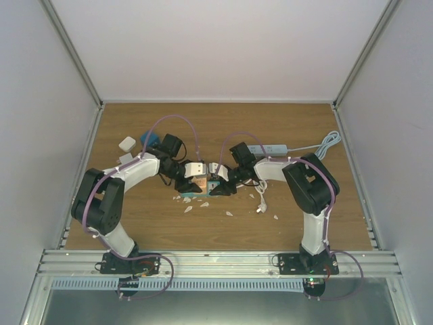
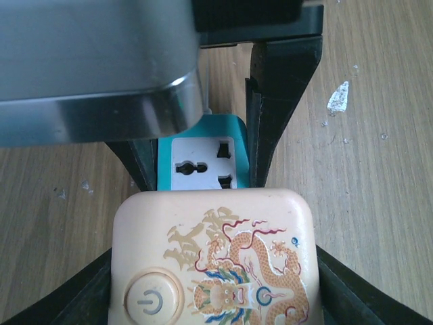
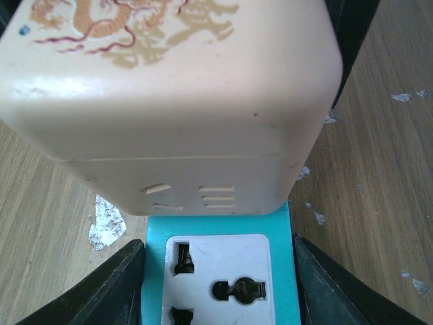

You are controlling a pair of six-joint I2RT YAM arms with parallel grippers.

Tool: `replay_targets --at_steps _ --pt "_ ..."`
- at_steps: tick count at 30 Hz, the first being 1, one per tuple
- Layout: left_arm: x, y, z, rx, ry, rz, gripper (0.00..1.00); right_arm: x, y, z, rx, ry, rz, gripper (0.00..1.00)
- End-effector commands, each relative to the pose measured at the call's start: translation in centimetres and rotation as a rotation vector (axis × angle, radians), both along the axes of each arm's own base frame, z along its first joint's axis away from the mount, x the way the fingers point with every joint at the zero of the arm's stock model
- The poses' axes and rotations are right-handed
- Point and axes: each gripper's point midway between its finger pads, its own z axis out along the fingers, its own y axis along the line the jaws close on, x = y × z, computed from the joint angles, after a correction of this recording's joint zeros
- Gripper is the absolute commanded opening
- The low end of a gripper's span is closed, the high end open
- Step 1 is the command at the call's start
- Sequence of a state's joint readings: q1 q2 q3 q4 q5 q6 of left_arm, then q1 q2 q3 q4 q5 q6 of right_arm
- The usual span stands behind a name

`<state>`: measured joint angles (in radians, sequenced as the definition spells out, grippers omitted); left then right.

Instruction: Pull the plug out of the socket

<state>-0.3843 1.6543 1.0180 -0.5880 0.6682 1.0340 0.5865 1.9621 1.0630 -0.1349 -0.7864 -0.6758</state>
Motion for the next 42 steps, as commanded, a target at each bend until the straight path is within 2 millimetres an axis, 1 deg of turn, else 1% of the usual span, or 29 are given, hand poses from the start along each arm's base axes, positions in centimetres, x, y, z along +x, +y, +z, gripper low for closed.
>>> replay_targets --at_steps 1,4,8,18,25,36,42 --pt "0.7 -2.2 5.5 -0.157 -0.087 -0.045 0.33 0.3 -0.3 -1.4 -0.037 -0.021 -0.019 0.46" --pt "0.7 -2.4 6.4 -0.171 -0.097 -0.051 0.31 0.2 -0.4 -1.4 -0.038 -0.02 -0.021 0.41" --pt "0.8 -2.5 7.3 -0.187 -0.109 -0.054 0.3 0.0 -0.5 -1.5 -0.043 -0.02 -0.021 0.39" --pt "0.6 -2.5 8.6 -0.201 -0.123 -0.063 0.28 -0.1 -0.7 -1.7 -0.051 -0.017 -0.02 0.32" --pt "0.5 -2.6 9.4 -0.208 -0.131 -0.067 0.27 -0.2 -0.8 -2.1 -0.065 -0.01 -0.021 0.29" --pt "0.3 -2.6 10.0 -0.22 -0.136 -0.074 0.27 0.3 -0.8 -2.9 -0.09 0.007 -0.032 0.26" --pt "0.1 -2.7 11.3 -0.242 -0.156 -0.082 0.26 0.4 -0.7 -2.9 -0.096 0.01 -0.034 0.26"
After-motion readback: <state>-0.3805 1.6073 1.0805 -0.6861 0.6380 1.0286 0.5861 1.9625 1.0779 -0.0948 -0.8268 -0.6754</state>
